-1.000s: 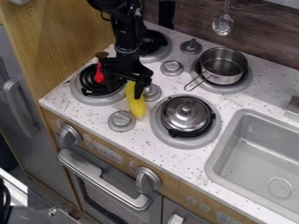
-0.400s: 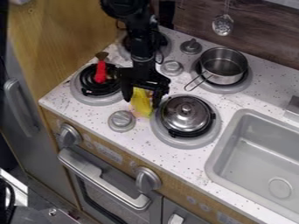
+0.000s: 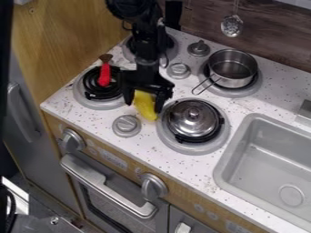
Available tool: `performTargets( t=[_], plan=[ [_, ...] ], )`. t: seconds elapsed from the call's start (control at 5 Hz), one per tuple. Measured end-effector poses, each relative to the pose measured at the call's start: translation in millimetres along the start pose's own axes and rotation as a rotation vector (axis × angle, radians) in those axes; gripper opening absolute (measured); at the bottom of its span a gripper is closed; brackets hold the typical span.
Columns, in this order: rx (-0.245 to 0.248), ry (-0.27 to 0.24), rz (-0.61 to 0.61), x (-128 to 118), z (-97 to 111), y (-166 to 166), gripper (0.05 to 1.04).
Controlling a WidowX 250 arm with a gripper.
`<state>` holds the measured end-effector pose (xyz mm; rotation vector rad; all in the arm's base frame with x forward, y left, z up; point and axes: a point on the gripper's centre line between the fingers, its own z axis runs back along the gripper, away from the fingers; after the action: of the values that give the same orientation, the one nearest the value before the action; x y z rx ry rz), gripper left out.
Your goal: Move the yellow corn to the top left burner.
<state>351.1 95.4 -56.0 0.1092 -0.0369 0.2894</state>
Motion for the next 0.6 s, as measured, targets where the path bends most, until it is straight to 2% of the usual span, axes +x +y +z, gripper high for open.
performTargets(
  t=[0.4, 0.6],
  plan=[
    [0.036, 0.023, 0.010, -1.3, -12.5, 4.3, 0.966],
    [0.034, -0.001, 0.028, 0.8, -14.2, 6.1, 0.712]
  ],
)
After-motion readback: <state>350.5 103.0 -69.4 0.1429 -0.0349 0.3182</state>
